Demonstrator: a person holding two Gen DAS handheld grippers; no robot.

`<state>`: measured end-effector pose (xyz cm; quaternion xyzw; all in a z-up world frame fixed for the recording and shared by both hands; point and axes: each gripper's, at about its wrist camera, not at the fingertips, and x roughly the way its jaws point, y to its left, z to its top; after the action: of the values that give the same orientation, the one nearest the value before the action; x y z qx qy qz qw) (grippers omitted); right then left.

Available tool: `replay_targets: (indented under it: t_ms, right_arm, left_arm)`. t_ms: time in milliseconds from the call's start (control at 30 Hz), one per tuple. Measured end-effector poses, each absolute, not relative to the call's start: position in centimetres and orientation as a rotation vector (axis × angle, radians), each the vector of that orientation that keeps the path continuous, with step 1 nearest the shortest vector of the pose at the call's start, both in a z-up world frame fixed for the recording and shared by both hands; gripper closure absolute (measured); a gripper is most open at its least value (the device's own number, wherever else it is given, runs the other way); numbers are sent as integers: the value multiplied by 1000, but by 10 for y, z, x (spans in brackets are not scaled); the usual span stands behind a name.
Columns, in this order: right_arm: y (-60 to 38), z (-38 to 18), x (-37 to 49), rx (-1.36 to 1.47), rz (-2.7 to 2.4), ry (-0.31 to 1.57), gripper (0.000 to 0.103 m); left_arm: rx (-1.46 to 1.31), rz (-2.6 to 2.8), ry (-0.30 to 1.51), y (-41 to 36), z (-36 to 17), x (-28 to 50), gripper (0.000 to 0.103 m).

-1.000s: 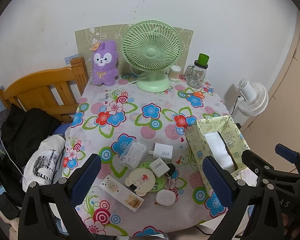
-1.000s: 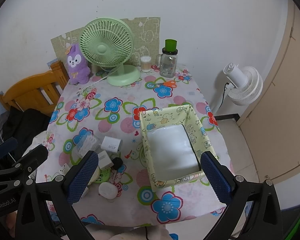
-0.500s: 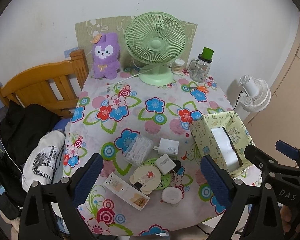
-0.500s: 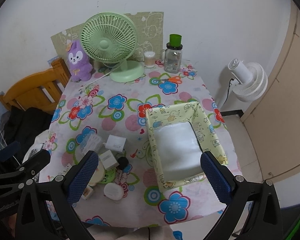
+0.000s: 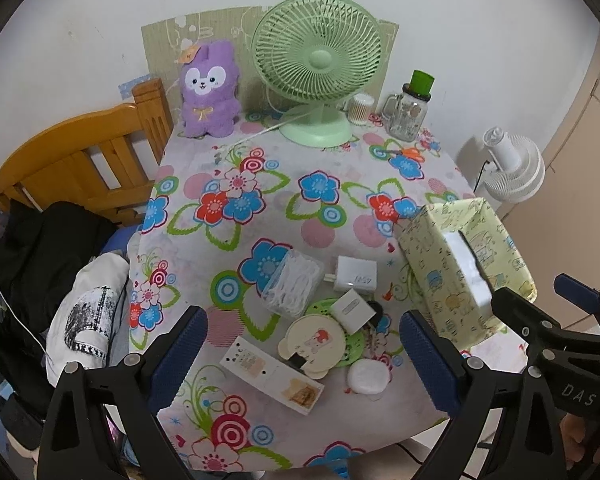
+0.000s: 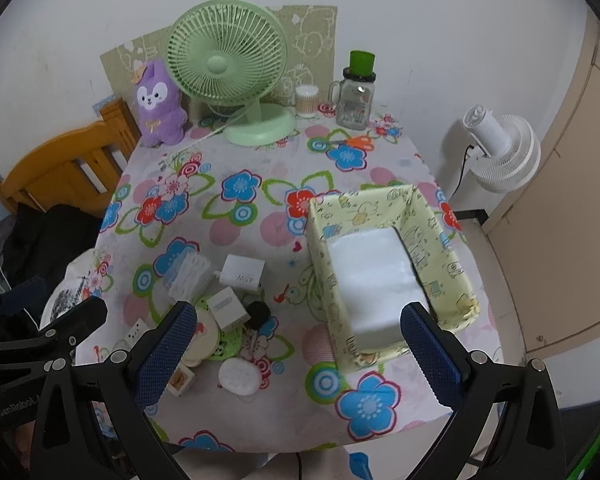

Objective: Organize rigid objects
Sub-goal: 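Move left tool to the white printed box while right tool reaches the white round earbud case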

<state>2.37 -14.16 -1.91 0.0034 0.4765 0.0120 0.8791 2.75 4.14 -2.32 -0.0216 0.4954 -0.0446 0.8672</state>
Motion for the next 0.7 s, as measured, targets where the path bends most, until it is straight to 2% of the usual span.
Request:
replay_targets:
  t_ms: [700]
  right_arm:
    - [-94, -83, 25, 17, -2, 1109, 2]
  left_arm:
    - [-23, -98, 1181, 86, -92, 36, 6]
